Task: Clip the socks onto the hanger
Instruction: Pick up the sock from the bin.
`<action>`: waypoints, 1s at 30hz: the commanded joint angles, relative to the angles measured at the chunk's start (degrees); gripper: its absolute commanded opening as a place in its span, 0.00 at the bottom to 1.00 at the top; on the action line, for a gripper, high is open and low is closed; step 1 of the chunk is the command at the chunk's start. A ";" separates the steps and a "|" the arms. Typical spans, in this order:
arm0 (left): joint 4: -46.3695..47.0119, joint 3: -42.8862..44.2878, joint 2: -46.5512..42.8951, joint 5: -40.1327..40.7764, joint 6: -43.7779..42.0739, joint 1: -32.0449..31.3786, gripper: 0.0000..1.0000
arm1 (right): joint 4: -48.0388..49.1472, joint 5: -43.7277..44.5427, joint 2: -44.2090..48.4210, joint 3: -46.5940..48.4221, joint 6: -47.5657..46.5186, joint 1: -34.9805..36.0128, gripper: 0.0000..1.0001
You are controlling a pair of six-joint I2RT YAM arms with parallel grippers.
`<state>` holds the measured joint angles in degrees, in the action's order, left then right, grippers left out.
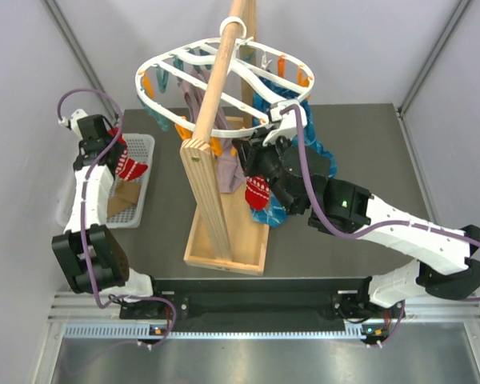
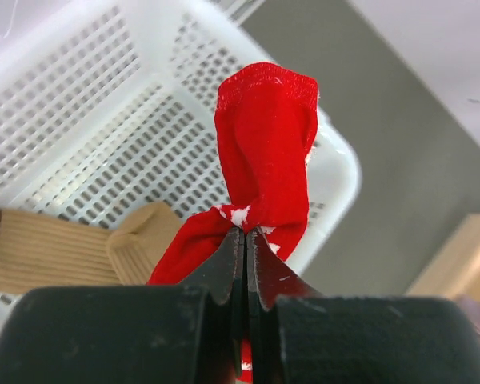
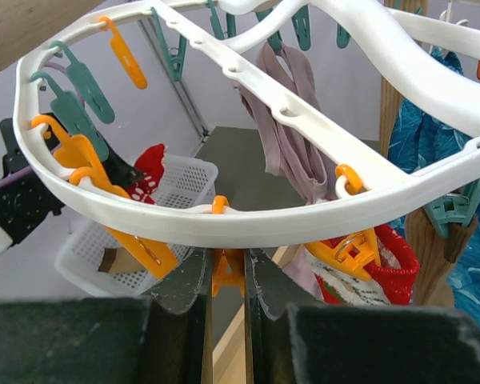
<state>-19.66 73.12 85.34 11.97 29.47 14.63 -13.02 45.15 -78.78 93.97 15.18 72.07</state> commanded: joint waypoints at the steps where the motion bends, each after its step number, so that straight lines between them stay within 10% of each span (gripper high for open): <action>1: 7.53 -0.79 -5.09 -6.07 -3.19 1.19 0.00 | -1.92 0.91 2.05 -1.34 -0.06 -0.88 0.00; 18: -3.77 0.96 6.93 -9.07 -7.68 3.56 0.03 | -0.87 0.56 4.25 -3.01 -1.03 -0.88 0.00; 24: -5.39 1.07 8.44 -3.72 -5.31 3.65 0.47 | -1.22 -0.23 3.20 -1.95 -1.29 -0.88 0.00; 30: -0.75 1.76 5.89 2.53 -3.37 3.65 0.62 | -2.53 -0.06 1.45 -1.34 -0.94 -0.88 0.00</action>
<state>-25.34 73.28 94.96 10.26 25.15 17.96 -13.04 44.86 -75.96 91.18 14.74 71.92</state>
